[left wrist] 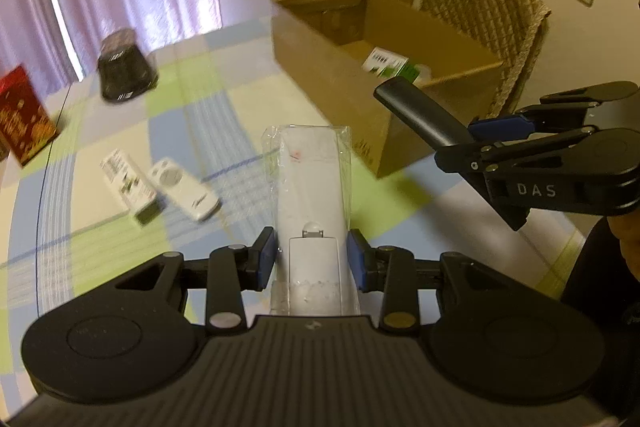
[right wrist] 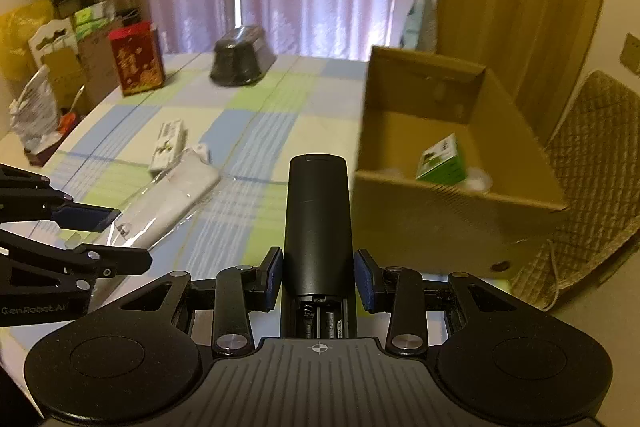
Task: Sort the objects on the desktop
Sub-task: 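Carry the wrapped item and black remote over the cardboard box with both tools, then open the left tool to drop the wrapped item while the right tool releases the remote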
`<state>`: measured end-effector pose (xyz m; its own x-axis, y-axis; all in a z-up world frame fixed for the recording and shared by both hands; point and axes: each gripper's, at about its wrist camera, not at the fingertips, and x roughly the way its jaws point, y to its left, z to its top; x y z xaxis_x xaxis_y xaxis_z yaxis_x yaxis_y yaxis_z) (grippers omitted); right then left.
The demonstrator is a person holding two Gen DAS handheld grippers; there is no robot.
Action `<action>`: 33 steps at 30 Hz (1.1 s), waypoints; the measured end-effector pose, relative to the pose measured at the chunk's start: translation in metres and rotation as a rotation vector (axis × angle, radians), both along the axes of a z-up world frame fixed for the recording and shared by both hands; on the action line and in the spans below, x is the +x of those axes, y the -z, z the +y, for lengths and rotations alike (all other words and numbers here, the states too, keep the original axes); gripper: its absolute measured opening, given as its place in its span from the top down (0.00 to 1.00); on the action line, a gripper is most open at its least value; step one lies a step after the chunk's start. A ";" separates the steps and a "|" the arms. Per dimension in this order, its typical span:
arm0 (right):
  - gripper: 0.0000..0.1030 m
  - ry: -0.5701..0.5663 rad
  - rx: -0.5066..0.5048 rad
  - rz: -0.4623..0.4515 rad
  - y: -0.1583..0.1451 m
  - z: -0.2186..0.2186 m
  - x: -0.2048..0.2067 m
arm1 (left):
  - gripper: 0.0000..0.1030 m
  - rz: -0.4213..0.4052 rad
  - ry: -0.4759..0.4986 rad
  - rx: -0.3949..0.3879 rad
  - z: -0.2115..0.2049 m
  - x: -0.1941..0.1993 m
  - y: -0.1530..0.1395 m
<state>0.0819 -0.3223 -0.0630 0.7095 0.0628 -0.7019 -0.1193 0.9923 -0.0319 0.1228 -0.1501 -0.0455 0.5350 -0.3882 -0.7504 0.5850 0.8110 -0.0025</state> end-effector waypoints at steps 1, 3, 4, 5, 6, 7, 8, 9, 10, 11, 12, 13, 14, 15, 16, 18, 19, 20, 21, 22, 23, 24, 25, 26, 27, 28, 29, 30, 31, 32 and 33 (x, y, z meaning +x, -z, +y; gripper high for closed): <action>0.64 0.007 -0.001 -0.006 -0.004 -0.004 0.001 | 0.68 -0.007 0.010 -0.004 -0.005 0.002 -0.003; 0.64 0.021 -0.008 -0.021 -0.012 -0.013 0.005 | 0.68 -0.023 0.029 -0.013 -0.017 0.007 -0.010; 0.64 0.028 -0.012 -0.029 -0.016 -0.017 0.007 | 0.68 -0.031 0.040 -0.018 -0.025 0.010 -0.013; 0.64 0.035 -0.015 -0.035 -0.020 -0.023 0.009 | 0.68 -0.040 0.051 -0.023 -0.032 0.014 -0.017; 0.64 0.044 -0.022 -0.044 -0.025 -0.029 0.012 | 0.68 -0.046 0.060 -0.029 -0.038 0.017 -0.021; 0.64 0.052 -0.024 -0.052 -0.028 -0.035 0.015 | 0.68 -0.052 0.069 -0.036 -0.045 0.021 -0.024; 0.64 0.061 -0.026 -0.060 -0.032 -0.041 0.018 | 0.68 -0.058 0.077 -0.042 -0.053 0.025 -0.028; 0.64 0.074 -0.024 -0.068 -0.036 -0.048 0.022 | 0.68 -0.063 0.085 -0.049 -0.062 0.030 -0.031; 0.64 0.088 -0.022 -0.076 -0.040 -0.056 0.027 | 0.68 -0.069 0.094 -0.058 -0.070 0.034 -0.035; 0.64 0.103 -0.020 -0.084 -0.044 -0.063 0.032 | 0.68 -0.075 0.102 -0.066 -0.079 0.039 -0.038; 0.64 0.117 -0.019 -0.092 -0.048 -0.072 0.037 | 0.68 -0.080 0.111 -0.073 -0.088 0.044 -0.041; 0.64 0.128 -0.017 -0.099 -0.052 -0.079 0.042 | 0.68 -0.085 0.119 -0.080 -0.096 0.049 -0.044; 0.64 0.139 -0.016 -0.104 -0.055 -0.086 0.048 | 0.68 -0.088 0.125 -0.087 -0.104 0.055 -0.047; 0.64 0.150 -0.016 -0.108 -0.058 -0.093 0.054 | 0.68 -0.091 0.132 -0.093 -0.112 0.061 -0.049; 0.64 0.160 -0.014 -0.109 -0.060 -0.100 0.061 | 0.68 -0.093 0.136 -0.094 -0.119 0.067 -0.049; 0.64 0.175 -0.016 -0.109 -0.063 -0.112 0.074 | 0.68 -0.095 0.143 -0.097 -0.133 0.079 -0.049; 0.64 0.181 -0.011 -0.106 -0.063 -0.117 0.080 | 0.68 -0.092 0.145 -0.096 -0.139 0.085 -0.048; 0.64 0.186 -0.005 -0.103 -0.062 -0.121 0.086 | 0.68 -0.087 0.147 -0.095 -0.145 0.092 -0.047; 0.64 0.192 0.001 -0.099 -0.062 -0.125 0.091 | 0.68 -0.082 0.146 -0.096 -0.150 0.098 -0.045; 0.64 0.197 0.007 -0.095 -0.062 -0.130 0.097 | 0.68 -0.076 0.145 -0.096 -0.155 0.104 -0.043; 0.64 0.200 0.014 -0.091 -0.061 -0.133 0.103 | 0.68 -0.073 0.144 -0.094 -0.159 0.110 -0.041; 0.64 0.201 0.024 -0.087 -0.059 -0.135 0.107 | 0.68 -0.072 0.143 -0.091 -0.164 0.115 -0.039; 0.64 0.203 0.035 -0.082 -0.058 -0.137 0.111 | 0.68 -0.070 0.141 -0.089 -0.167 0.121 -0.037; 0.64 0.204 0.038 -0.077 -0.057 -0.138 0.116 | 0.68 -0.067 0.139 -0.087 -0.169 0.126 -0.035; 0.64 0.205 0.041 -0.073 -0.054 -0.140 0.122 | 0.68 -0.064 0.136 -0.086 -0.172 0.131 -0.034; 0.64 0.205 0.043 -0.068 -0.052 -0.141 0.126 | 0.68 -0.062 0.133 -0.084 -0.174 0.136 -0.032; 0.64 0.207 0.047 -0.062 -0.049 -0.142 0.129 | 0.68 -0.059 0.130 -0.081 -0.176 0.140 -0.030; 0.64 0.210 0.053 -0.056 -0.046 -0.143 0.133 | 0.68 -0.060 0.129 -0.078 -0.178 0.143 -0.028; 0.64 0.214 0.060 -0.049 -0.043 -0.144 0.136 | 0.68 -0.060 0.129 -0.076 -0.180 0.146 -0.026; 0.64 0.217 0.064 -0.044 -0.040 -0.145 0.138 | 0.68 -0.060 0.131 -0.074 -0.181 0.147 -0.024; 0.64 0.219 0.067 -0.038 -0.038 -0.145 0.140 | 0.68 -0.056 0.131 -0.073 -0.182 0.149 -0.022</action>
